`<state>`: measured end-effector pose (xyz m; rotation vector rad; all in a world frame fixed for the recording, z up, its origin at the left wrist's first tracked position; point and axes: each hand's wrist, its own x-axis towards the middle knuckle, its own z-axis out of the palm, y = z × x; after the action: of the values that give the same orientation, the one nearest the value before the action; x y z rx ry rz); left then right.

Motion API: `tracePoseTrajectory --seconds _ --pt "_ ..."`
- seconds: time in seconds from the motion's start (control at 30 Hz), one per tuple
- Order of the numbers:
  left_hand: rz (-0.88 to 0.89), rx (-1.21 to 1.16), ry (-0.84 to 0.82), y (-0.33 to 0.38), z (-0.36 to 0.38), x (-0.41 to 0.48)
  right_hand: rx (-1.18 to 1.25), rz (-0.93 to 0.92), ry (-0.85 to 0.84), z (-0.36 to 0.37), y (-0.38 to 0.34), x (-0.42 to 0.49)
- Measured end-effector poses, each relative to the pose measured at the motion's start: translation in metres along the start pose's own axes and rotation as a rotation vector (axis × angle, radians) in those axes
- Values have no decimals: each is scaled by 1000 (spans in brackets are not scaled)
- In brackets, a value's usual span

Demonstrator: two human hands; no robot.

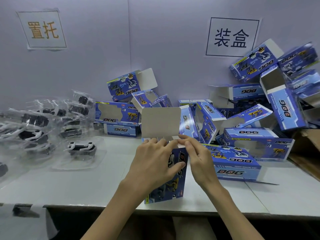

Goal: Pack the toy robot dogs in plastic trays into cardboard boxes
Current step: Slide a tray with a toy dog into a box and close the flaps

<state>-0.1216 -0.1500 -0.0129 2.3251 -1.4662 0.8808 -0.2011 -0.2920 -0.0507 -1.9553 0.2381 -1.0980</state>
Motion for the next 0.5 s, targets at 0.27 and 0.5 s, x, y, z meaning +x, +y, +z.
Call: tracePoseTrajectory --seconds 0.27,0.5 --pt "-5 5 -42 0 1 2 -308 -21 33 -18 -32 45" --pt "-39 -30 -111 0 1 3 -256 -194 1 17 -102 145"
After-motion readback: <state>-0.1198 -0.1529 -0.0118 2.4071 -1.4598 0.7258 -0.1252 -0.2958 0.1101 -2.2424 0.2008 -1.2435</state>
